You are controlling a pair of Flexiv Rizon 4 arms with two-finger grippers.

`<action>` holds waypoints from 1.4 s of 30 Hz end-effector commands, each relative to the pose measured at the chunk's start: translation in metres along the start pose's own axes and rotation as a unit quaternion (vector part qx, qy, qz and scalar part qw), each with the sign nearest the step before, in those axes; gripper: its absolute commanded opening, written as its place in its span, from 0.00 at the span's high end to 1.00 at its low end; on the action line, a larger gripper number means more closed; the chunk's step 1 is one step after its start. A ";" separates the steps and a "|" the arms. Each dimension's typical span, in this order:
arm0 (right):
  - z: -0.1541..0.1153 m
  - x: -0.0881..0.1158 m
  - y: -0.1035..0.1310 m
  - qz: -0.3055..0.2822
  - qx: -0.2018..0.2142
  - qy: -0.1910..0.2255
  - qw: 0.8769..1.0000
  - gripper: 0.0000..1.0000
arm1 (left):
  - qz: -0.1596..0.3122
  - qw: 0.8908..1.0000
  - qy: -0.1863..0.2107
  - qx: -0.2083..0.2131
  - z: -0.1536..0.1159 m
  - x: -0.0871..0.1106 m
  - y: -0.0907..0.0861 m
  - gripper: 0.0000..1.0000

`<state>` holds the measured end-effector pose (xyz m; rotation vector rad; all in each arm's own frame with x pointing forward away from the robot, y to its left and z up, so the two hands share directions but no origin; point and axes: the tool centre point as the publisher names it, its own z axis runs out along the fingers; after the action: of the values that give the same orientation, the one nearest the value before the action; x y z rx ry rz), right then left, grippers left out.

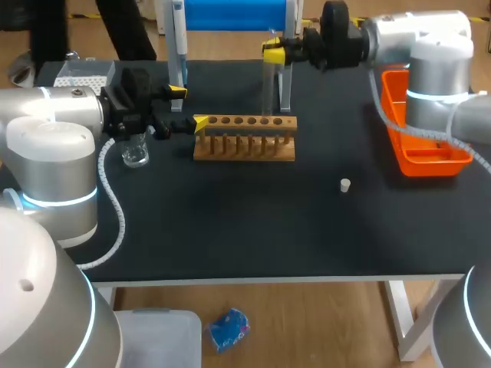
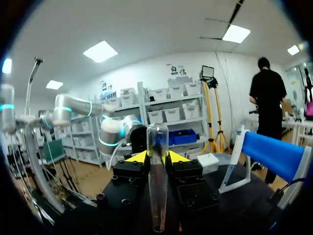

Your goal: Invert the test tube, pick up the pipette, mount the tip to pipette, aspirate from beaker and dispense into the tube, eject the tip, return the pipette, and cap with the stopper.

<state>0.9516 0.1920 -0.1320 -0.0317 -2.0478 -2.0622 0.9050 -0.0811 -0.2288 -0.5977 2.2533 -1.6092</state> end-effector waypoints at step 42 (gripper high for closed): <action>0.006 -0.042 -0.047 0.697 -0.030 0.015 0.716 1.00 | 0.000 1.000 -0.002 0.001 0.001 0.001 0.000 0.00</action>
<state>0.9727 0.2019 -0.1763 -1.1417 -1.2078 -1.1383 0.9050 -0.0811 -0.2288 -0.5978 2.2532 -1.6093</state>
